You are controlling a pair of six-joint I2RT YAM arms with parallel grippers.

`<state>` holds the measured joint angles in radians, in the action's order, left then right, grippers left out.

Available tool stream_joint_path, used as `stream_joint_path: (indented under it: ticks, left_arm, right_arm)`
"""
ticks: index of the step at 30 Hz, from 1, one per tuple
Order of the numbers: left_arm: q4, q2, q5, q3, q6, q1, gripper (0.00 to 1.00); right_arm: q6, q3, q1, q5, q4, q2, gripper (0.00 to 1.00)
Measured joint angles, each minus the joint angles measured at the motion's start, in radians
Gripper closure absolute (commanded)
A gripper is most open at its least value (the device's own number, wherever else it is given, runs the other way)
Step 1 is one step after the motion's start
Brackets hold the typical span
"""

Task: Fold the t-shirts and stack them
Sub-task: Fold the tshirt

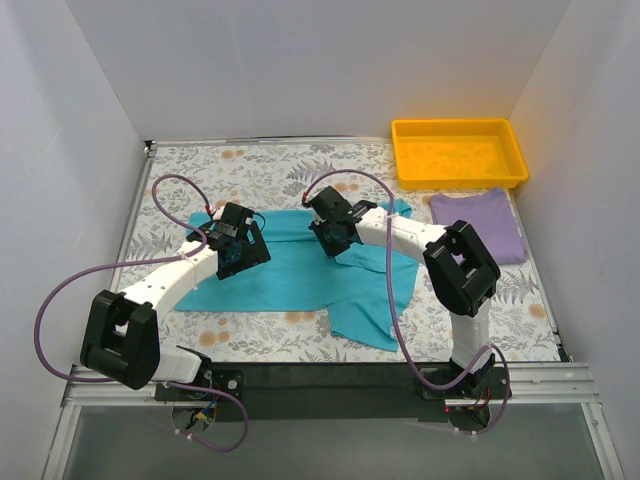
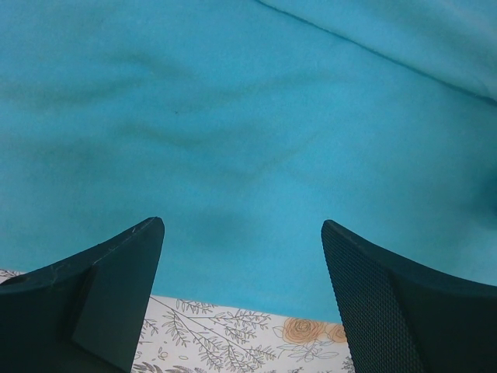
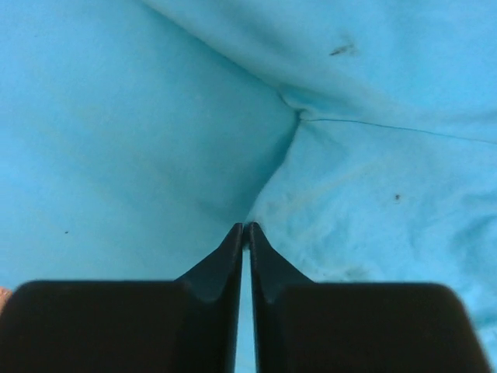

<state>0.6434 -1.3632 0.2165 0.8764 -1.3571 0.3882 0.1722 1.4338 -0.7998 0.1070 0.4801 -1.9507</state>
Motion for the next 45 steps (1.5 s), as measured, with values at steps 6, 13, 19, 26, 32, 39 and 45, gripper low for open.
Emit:
stream_joint_path:
  ticks: [6,13,19,26,32,39,45]
  left_arm:
    - [-0.015,0.0,-0.024,0.001,0.016,-0.062,0.24]
    - [-0.071,-0.072,-0.057,0.098,0.045,-0.278,0.25]
    - [-0.151,-0.239,-0.063,0.229,0.053,-0.412,0.33]
    - [-0.203,-0.452,-0.058,0.357,0.06,-0.468,0.36]
    - [-0.225,-0.54,-0.054,0.414,0.071,-0.468,0.37]
    - [-0.253,-0.596,-0.047,0.436,0.076,-0.468,0.38]
    - [-0.272,-0.604,-0.048,0.436,0.074,-0.477,0.39]
  right_arm:
    - [-0.007,0.034,0.019,-0.07,0.021,-0.004,0.69]
    - [-0.002,0.031,0.241,-0.124,-0.005,0.035,0.64]
    - [0.083,-0.051,0.528,-0.19,-0.14,0.094,0.61]
    - [0.193,-0.122,0.664,-0.22,-0.274,0.092,0.61]
    - [0.253,-0.122,0.689,-0.246,-0.371,0.043,0.63]
    - [0.304,-0.122,0.689,-0.284,-0.423,-0.05,0.66]
    - [0.322,-0.129,0.689,-0.305,-0.462,-0.071,0.95]
